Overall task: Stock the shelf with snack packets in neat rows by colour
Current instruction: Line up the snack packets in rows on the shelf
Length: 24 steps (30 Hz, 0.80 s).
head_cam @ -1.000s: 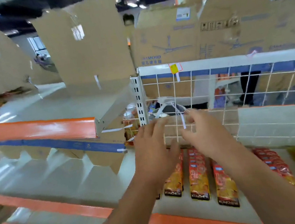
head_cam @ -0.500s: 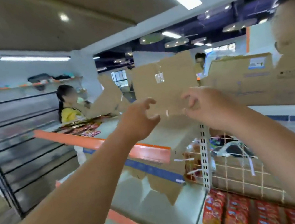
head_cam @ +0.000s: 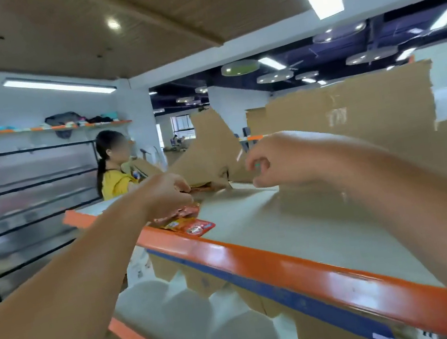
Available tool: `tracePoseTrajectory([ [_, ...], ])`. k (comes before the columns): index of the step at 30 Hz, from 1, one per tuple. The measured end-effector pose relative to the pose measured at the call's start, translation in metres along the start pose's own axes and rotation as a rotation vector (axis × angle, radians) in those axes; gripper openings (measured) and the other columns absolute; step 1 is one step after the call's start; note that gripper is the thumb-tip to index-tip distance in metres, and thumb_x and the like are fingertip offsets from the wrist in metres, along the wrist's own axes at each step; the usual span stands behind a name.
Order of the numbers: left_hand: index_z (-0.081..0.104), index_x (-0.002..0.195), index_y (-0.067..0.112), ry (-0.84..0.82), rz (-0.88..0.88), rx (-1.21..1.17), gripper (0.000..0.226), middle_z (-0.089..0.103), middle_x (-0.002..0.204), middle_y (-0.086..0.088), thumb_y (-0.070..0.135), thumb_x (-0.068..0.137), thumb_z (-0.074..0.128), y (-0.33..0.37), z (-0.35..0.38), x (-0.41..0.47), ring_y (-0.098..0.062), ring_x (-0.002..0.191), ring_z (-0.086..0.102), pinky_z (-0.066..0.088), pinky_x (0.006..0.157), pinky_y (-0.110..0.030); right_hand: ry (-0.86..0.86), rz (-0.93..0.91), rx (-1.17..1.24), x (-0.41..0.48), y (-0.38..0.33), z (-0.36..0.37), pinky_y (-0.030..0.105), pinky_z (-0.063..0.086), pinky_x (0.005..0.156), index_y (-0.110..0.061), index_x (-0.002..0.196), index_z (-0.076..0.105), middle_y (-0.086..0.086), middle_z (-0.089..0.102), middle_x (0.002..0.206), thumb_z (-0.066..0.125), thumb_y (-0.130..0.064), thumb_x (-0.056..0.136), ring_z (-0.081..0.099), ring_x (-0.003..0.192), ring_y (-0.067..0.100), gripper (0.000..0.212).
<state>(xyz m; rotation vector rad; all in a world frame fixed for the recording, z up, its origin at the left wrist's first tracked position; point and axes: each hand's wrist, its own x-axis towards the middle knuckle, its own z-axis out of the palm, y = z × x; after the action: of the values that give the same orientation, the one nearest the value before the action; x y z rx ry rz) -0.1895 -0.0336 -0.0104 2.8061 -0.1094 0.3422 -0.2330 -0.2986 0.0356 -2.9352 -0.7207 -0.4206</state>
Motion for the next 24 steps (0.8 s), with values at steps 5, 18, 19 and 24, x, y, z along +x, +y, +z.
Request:
tracePoseTrajectory([
  [5,0.068,0.118,0.041,-0.12,0.039,0.059,0.038,0.066,0.12,0.007,0.047,0.081,0.068,-0.068,0.001,0.066,-0.017,0.108,0.062,0.052,0.101,-0.042,-0.238,-0.049,-0.094,0.098,-0.056,0.039,0.024,0.04,0.058,-0.017,0.109,0.067,-0.004,0.064,0.092,0.06,-0.04,0.096,0.057,0.072,0.014,0.027],
  [18,0.061,0.135,0.044,-0.469,0.332,0.233,0.058,0.065,0.123,0.018,0.056,0.082,0.08,-0.082,0.022,0.162,-0.008,0.105,0.06,0.048,0.089,-0.023,-0.659,0.065,-0.042,0.181,-0.073,0.099,0.033,0.059,0.068,-0.016,0.086,0.064,0.0,0.063,0.082,0.078,-0.053,0.079,0.059,0.069,0.012,0.04],
  [19,0.061,0.136,0.046,-0.482,0.358,0.257,0.059,0.065,0.119,0.02,0.058,0.081,0.08,-0.079,0.023,0.167,-0.008,0.102,0.059,0.046,0.085,-0.022,-0.678,0.069,-0.054,0.18,-0.067,0.098,0.031,0.059,0.066,-0.019,0.083,0.06,0.0,0.062,0.084,0.08,-0.052,0.079,0.059,0.067,0.011,0.038],
  [24,0.06,0.139,0.044,-0.533,0.492,0.282,0.058,0.061,0.096,0.025,0.058,0.084,0.077,-0.047,0.038,0.188,-0.009,0.098,0.065,0.045,0.075,-0.024,-0.713,0.165,-0.103,0.171,-0.024,0.091,0.031,0.056,0.059,-0.028,0.076,0.05,-0.003,0.059,0.086,0.085,-0.043,0.075,0.064,0.071,0.016,0.038],
])
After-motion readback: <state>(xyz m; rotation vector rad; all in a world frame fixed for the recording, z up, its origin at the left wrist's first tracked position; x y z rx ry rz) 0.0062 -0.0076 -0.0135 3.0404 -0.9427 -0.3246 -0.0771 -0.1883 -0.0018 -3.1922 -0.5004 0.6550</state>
